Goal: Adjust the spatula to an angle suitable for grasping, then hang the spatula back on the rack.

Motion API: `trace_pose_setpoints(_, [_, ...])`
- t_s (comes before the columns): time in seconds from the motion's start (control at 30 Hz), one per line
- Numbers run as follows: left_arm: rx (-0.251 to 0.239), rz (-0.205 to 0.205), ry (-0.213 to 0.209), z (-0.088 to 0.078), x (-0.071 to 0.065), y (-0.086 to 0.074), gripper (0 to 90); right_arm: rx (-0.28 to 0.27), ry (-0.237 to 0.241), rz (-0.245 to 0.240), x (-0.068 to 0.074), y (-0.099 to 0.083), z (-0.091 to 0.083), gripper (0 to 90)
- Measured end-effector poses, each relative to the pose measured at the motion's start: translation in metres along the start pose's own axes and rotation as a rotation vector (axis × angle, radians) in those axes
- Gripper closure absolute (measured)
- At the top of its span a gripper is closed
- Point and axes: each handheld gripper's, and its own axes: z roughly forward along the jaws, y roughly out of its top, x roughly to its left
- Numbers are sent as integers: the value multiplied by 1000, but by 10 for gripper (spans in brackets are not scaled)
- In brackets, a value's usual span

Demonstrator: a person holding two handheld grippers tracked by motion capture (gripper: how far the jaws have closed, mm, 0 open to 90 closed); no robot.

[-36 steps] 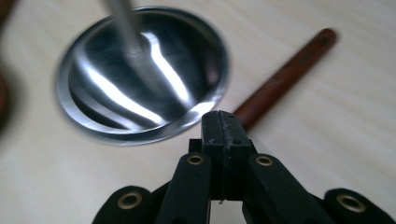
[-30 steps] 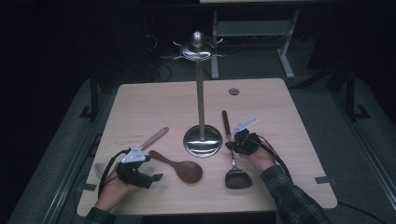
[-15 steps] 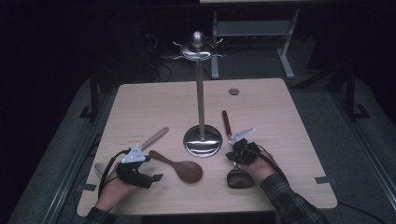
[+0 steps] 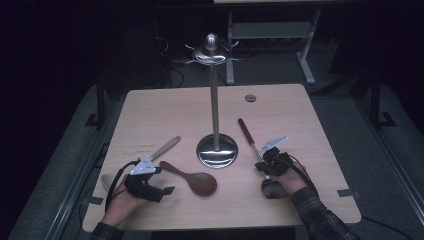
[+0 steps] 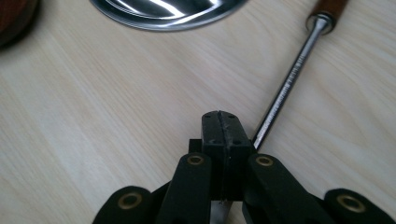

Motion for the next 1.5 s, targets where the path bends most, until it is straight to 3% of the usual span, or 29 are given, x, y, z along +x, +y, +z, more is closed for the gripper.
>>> trace_pose_setpoints(0.67, [0, -5, -3, 0, 0, 0, 129, 4, -70, 101, -38, -20, -16, 898])
trace_pose_setpoints(0.97, [8, 4, -1, 0, 1, -1, 128, -5, -97, 98, -54, -25, -22, 898])
trace_pose_setpoints(1.1, [5, -2, -4, 0, 0, 0, 129, -11, -94, 98, -58, -26, -25, 898])
trace_pose_setpoints(1.3, [11, 1, -3, 1, 0, -1, 129, -28, -43, 107, -55, -22, -30, 892])
trace_pose_setpoints(1.5, [7, 0, -4, 1, -1, 0, 128, -51, -33, 101, -53, -6, -36, 771])
